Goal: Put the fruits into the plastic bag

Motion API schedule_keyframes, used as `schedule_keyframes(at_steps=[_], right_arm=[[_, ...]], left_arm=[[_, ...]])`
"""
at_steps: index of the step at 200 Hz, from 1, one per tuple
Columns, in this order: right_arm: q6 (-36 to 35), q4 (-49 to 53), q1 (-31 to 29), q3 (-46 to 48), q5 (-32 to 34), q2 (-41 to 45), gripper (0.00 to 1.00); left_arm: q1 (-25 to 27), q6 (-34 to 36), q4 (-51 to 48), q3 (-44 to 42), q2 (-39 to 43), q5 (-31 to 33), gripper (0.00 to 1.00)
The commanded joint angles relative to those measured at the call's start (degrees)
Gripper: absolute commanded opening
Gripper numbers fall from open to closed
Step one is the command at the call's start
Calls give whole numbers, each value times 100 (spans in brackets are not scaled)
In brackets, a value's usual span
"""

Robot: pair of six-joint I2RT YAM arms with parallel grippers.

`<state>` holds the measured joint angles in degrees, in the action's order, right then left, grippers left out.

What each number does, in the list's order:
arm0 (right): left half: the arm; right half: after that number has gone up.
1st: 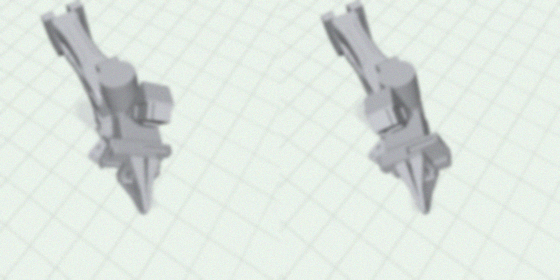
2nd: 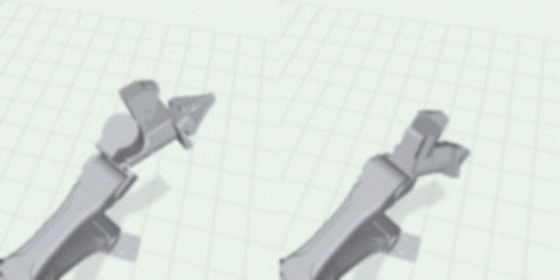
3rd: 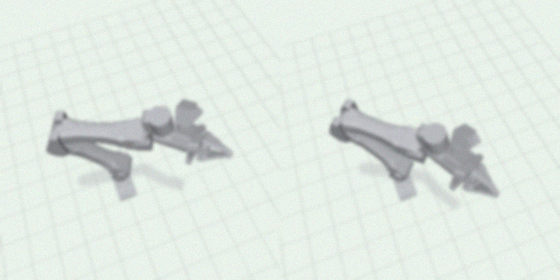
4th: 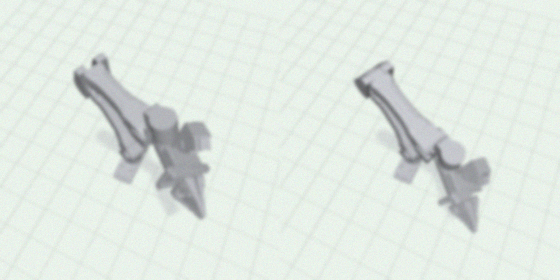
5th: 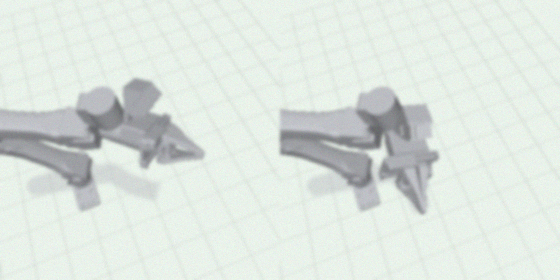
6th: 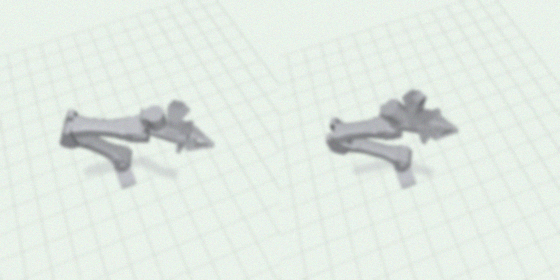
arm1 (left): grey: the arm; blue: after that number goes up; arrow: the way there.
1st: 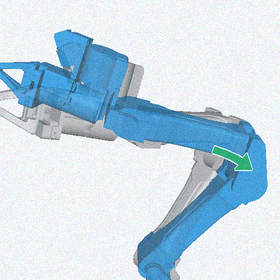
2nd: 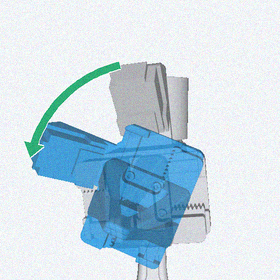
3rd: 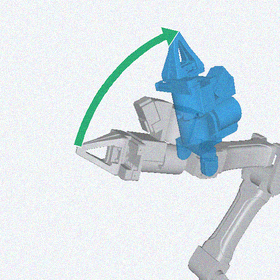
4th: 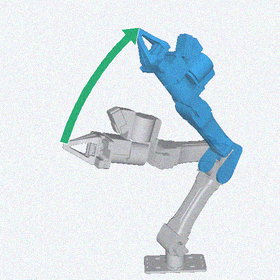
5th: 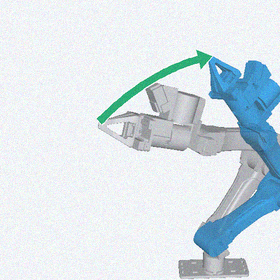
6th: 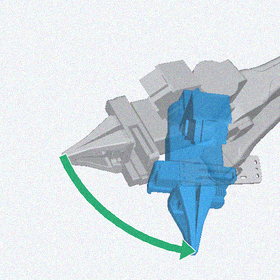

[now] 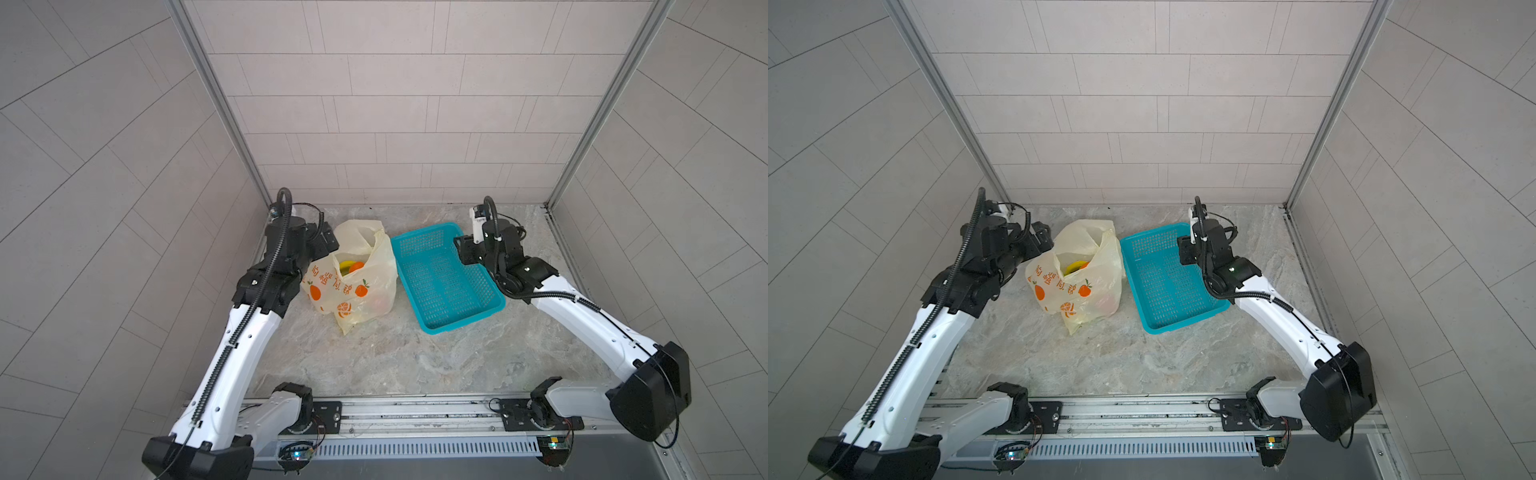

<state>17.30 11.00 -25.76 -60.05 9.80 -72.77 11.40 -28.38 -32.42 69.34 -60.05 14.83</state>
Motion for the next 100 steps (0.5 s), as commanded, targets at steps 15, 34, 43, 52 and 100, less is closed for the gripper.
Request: schedule_keyframes(at_steps=[15,34,43,52,100], right_arm=[[-777,-2082,287,1669,2750,404,53],[-1000,-3086,462,2394,3042,287,56],[-1075,-3350,522,2626,3090,157,56],[-1133,-3571,581,2774,3183,-7,57],[-1921,-5054,801,3208,2941,-614,59]], left_arm=[[-52,66,-58,-941,-249,3957,100],[-222,57,500,-1604,-460,4420,100],[-283,-83,683,-1863,-565,4457,100],[-296,-64,1108,-2192,-676,4598,100],[-327,772,3242,-3078,-1882,4658,100]])
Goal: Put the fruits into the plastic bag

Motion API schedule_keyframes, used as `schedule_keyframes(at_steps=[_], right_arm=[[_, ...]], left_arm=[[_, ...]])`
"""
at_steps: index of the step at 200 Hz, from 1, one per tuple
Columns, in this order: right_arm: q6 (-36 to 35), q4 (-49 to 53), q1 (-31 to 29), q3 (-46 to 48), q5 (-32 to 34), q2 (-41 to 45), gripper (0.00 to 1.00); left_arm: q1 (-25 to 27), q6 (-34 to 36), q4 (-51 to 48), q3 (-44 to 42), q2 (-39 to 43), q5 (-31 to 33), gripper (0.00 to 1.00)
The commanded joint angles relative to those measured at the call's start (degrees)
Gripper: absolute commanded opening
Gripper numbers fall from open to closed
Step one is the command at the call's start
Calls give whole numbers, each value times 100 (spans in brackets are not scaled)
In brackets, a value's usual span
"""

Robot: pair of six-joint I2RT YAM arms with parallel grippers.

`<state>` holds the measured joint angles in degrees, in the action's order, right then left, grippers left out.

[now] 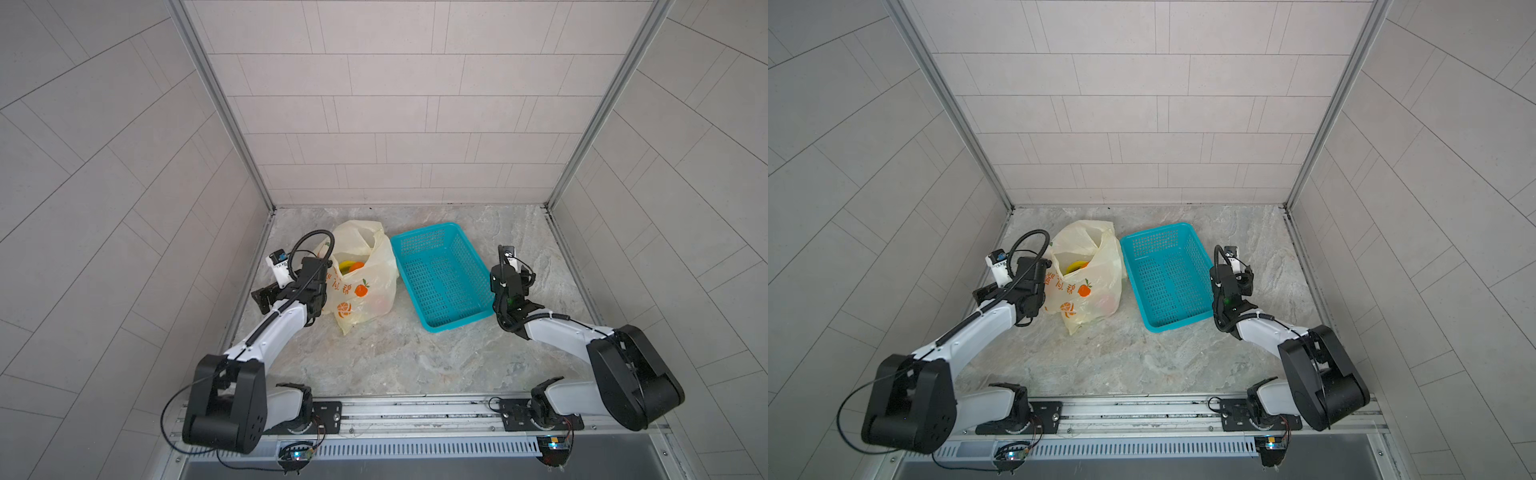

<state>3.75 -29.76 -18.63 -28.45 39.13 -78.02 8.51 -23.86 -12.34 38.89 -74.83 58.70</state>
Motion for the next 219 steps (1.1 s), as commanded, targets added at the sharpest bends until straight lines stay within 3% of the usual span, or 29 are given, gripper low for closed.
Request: schedule_keyframes(at_steps=[1,33,48,63,89,107,125,145,148,151,155,166,178,205,219], right_arm=[[-567,-992,93,49,-6,-90,59],[-448,-415,233,-82,-335,-3,59],[-415,-103,255,-14,-463,151,59],[-321,-200,280,221,-339,143,59],[-349,-1435,398,655,-438,-268,60],[-589,-1437,473,548,-743,-408,65],[-658,-1834,700,704,-1159,-517,67],[-350,-2407,1155,882,-1907,-895,68],[-318,-2468,1224,892,-2057,-978,76],[-264,-2578,1284,893,-2188,-1075,94],[-248,-2811,1334,908,-2316,-1213,99],[-326,-2463,1401,780,-2636,-1155,99],[-296,-1842,1430,569,-2706,-1021,99],[-365,-2724,1433,801,-2678,-1275,99],[-375,-2653,1434,795,-2700,-1244,99]], left_arm=[[-45,346,1269,-45,-429,242,100],[-59,778,2057,-76,-1186,-305,100],[-52,896,2033,117,-1308,-484,100],[-51,1205,2724,-20,-1350,-621,100],[-107,1712,4474,-674,-1252,-1476,100],[-191,1965,5922,-1351,-1354,-2328,100],[-203,2085,5753,-1349,-1341,-3092,100],[-287,2108,6730,-1702,-1667,-3224,100],[-283,2172,6931,-1724,-1738,-3221,100],[-289,2184,6958,-1708,-1749,-3213,100],[-287,2117,6761,-1676,-1677,-3231,100],[-288,2051,6337,-1594,-1545,-3242,100],[-288,2063,6512,-1631,-1601,-3240,100],[-241,2135,6752,-1711,-1643,-3180,100],[-151,2232,6896,-1730,-1677,-3047,100]])
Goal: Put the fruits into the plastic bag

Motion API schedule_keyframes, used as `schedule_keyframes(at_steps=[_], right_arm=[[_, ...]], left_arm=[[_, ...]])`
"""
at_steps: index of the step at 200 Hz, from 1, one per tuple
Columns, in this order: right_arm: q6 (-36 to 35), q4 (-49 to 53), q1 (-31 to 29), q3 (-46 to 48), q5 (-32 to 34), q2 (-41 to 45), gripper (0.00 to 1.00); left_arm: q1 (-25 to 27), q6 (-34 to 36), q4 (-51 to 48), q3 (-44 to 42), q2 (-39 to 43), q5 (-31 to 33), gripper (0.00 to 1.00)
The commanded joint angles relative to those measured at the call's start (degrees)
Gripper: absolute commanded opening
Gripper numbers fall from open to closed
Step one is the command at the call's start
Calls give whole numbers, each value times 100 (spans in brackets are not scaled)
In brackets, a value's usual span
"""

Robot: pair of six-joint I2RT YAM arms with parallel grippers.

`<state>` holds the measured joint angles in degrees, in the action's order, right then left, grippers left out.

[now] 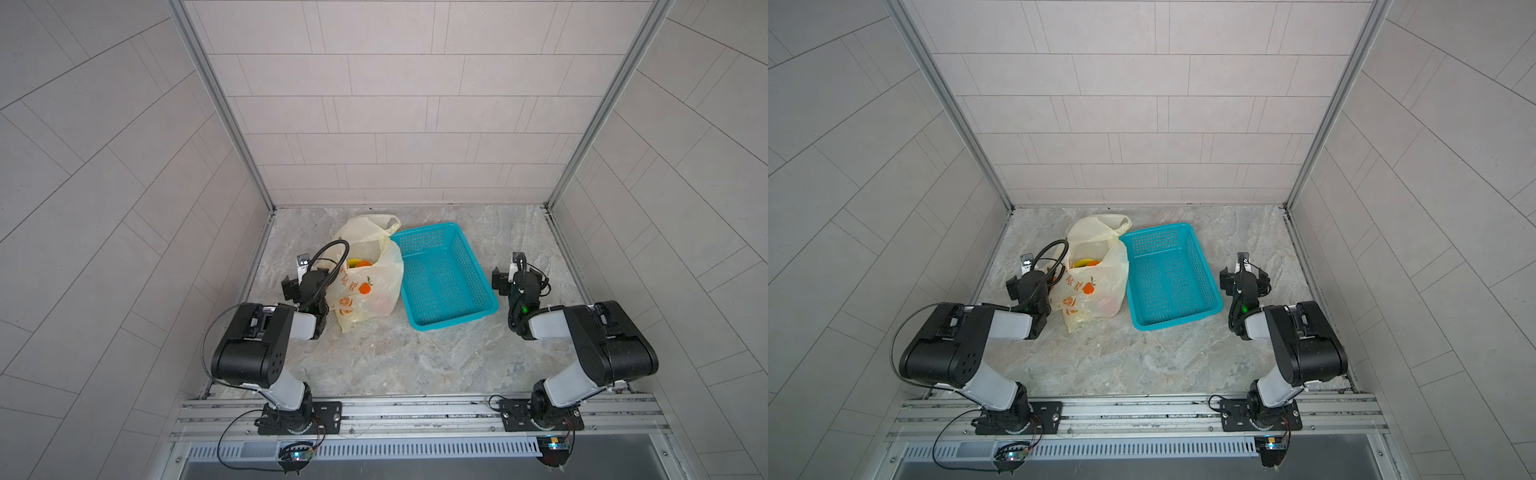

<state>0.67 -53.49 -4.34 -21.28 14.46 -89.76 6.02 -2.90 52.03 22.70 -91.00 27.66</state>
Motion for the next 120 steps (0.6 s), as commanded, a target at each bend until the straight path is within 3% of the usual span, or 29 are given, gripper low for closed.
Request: schedule_keyframes(at_steps=[1,27,120], right_arm=[[-67,-291,8,83,-233,-74,99],[-69,-307,4,80,-233,-82,99],[-73,-297,3,82,-232,-77,99]], left_arm=[[113,143,454,-113,-59,69,100],[386,384,1024,-303,-168,474,100],[300,311,752,-192,-148,333,100]])
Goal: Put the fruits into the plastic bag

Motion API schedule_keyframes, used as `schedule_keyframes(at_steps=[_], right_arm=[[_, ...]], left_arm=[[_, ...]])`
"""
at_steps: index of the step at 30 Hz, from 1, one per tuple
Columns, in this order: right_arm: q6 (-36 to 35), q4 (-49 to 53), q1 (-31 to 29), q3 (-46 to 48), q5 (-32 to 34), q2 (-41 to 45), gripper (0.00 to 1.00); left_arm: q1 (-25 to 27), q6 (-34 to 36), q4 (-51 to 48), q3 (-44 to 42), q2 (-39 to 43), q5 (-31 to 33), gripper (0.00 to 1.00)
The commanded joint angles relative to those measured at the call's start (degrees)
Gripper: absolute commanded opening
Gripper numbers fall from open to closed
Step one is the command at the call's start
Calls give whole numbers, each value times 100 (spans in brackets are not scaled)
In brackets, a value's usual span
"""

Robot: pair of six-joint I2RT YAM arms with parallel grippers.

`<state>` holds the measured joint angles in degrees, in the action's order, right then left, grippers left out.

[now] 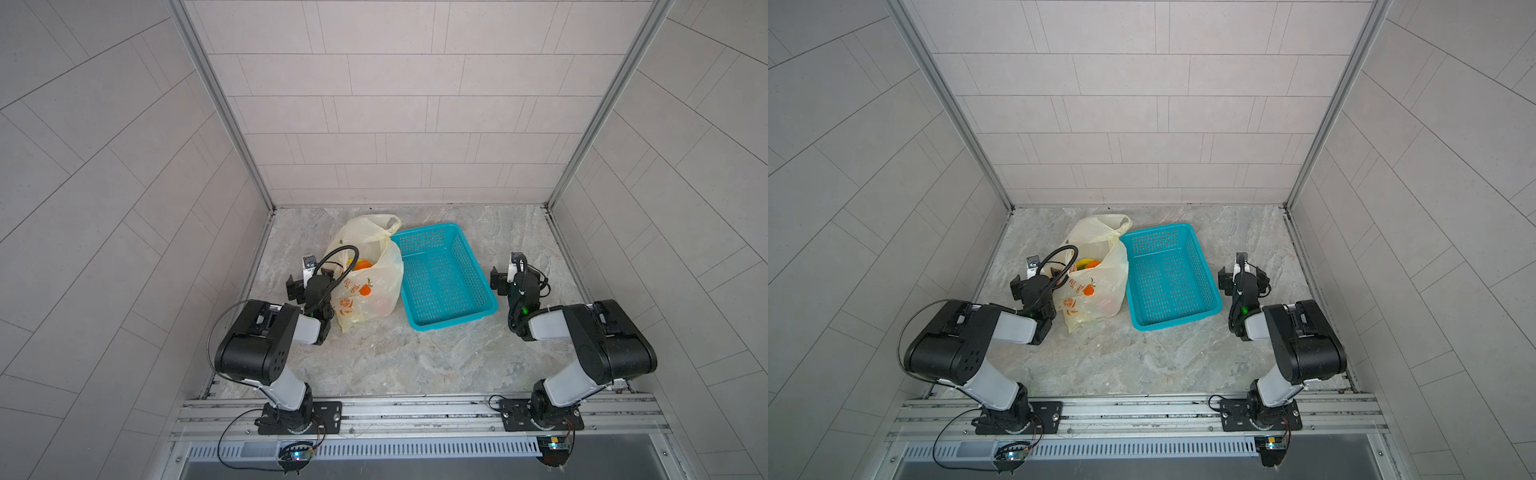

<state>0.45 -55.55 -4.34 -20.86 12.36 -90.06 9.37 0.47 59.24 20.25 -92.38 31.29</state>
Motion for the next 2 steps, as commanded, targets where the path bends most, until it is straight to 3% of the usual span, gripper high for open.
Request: schedule_keyframes(at_steps=[1,2], right_arm=[[-52,-94,3,39,-23,-47,99],[-57,-94,3,38,-22,-47,99]], left_arm=[[-33,-28,32,47,-5,-19,100],[-13,-21,68,28,0,7,100]])
